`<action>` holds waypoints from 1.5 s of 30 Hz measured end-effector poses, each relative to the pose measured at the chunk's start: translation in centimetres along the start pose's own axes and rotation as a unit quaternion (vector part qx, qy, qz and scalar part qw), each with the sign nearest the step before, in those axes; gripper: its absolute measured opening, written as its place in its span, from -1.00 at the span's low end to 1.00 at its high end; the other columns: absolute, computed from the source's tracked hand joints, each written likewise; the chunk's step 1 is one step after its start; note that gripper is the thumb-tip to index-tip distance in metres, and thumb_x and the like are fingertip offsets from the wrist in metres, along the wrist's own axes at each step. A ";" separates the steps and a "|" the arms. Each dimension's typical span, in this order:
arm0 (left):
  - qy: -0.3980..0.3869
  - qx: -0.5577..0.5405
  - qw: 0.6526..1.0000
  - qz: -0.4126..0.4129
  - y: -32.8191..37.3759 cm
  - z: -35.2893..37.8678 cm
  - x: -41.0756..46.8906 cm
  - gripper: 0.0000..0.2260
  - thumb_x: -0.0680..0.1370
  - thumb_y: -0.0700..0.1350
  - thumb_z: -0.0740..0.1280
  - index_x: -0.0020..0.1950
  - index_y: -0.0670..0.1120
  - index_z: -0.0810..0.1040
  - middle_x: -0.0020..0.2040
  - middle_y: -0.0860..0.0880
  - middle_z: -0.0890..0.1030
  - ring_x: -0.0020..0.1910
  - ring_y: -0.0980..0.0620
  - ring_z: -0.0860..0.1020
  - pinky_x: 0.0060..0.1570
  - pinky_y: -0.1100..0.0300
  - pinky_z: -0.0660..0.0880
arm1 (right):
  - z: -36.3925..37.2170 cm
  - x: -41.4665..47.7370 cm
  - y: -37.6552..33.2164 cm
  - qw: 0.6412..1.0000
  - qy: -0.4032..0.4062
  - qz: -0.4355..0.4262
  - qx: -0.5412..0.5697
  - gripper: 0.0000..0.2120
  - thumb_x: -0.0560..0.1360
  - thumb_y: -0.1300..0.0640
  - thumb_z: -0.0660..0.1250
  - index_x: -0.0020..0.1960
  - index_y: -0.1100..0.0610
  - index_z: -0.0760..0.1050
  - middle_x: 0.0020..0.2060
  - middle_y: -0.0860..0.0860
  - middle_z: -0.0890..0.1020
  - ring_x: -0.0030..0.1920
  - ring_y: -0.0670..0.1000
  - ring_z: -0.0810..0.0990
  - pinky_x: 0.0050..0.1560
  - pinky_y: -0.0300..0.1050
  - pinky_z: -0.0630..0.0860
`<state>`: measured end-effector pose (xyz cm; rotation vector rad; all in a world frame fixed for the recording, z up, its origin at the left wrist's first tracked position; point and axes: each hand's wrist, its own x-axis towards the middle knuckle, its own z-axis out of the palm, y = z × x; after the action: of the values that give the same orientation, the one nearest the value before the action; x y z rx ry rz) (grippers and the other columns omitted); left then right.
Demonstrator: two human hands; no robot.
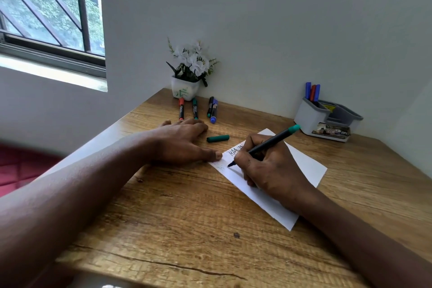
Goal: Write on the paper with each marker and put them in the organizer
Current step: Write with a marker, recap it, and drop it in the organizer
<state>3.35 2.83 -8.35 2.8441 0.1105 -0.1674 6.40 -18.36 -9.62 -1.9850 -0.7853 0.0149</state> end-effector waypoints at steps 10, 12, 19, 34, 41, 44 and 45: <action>-0.002 -0.001 1.000 -0.002 0.2 -0.1 -0.2 -0.20 0.53 0.42 0.17 0.66 0.09 0.03 0.67 0.08 0.01 0.63 -0.02 0.03 0.58 -0.12 -0.02 | 0.2 0.0 -0.1 1.000 0.011 0.004 -0.022 -0.82 0.52 0.13 0.43 -0.20 0.19 0.54 -0.50 0.01 0.61 -0.48 -0.12 0.58 -0.37 -0.23 0.52; -0.001 0.002 1.000 -0.001 0.3 -0.1 -0.2 -0.20 0.53 0.42 0.17 0.66 0.09 0.03 0.67 0.08 0.01 0.62 -0.02 0.04 0.58 -0.13 -0.01 | 0.1 0.0 -0.1 1.000 0.014 0.006 -0.020 -0.81 0.52 0.14 0.43 -0.21 0.21 0.52 -0.51 0.00 0.59 -0.49 -0.11 0.58 -0.39 -0.24 0.53; -0.004 0.000 1.000 -0.003 0.3 -0.2 -0.3 -0.21 0.53 0.41 0.17 0.66 0.09 0.03 0.67 0.08 0.01 0.62 -0.02 0.04 0.58 -0.12 -0.01 | 0.1 -0.1 -0.2 0.999 0.026 0.011 -0.015 -0.83 0.52 0.15 0.43 -0.22 0.14 0.54 -0.49 0.01 0.62 -0.48 -0.11 0.59 -0.41 -0.25 0.53; -0.002 0.006 1.000 -0.001 0.2 -0.1 -0.1 -0.20 0.52 0.42 0.17 0.65 0.08 0.05 0.67 0.06 0.03 0.62 -0.02 0.05 0.59 -0.13 -0.05 | 0.0 0.0 -0.2 0.998 0.048 0.049 0.006 -0.83 0.52 0.15 0.42 -0.23 0.15 0.54 -0.51 0.00 0.61 -0.50 -0.10 0.57 -0.43 -0.23 0.50; -0.004 0.001 1.000 -0.005 0.2 -0.1 -0.2 -0.20 0.53 0.41 0.17 0.66 0.09 0.03 0.67 0.07 0.00 0.63 -0.02 0.02 0.59 -0.13 -0.06 | 0.0 0.0 -0.3 0.998 0.035 0.054 -0.003 -0.83 0.52 0.13 0.42 -0.23 0.13 0.53 -0.48 -0.01 0.62 -0.47 -0.12 0.59 -0.39 -0.28 0.51; -0.005 0.001 1.000 -0.004 0.2 -0.1 -0.1 -0.20 0.53 0.41 0.17 0.66 0.08 0.03 0.67 0.07 0.01 0.63 -0.02 0.03 0.59 -0.14 -0.06 | -0.1 0.0 -0.2 0.998 0.039 0.058 0.008 -0.84 0.53 0.14 0.42 -0.21 0.13 0.53 -0.49 -0.01 0.61 -0.48 -0.12 0.58 -0.42 -0.28 0.50; -0.005 0.001 1.000 -0.004 0.2 -0.1 -0.1 -0.20 0.53 0.41 0.17 0.66 0.08 0.03 0.67 0.07 0.01 0.63 -0.02 0.03 0.59 -0.15 -0.06 | -0.2 0.0 -0.2 0.998 0.036 0.060 0.008 -0.85 0.53 0.13 0.42 -0.19 0.13 0.54 -0.48 0.00 0.62 -0.48 -0.11 0.58 -0.42 -0.28 0.49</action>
<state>3.29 2.70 -8.23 2.8454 0.1205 -0.1825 6.33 -18.43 -9.37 -2.0046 -0.6168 0.0196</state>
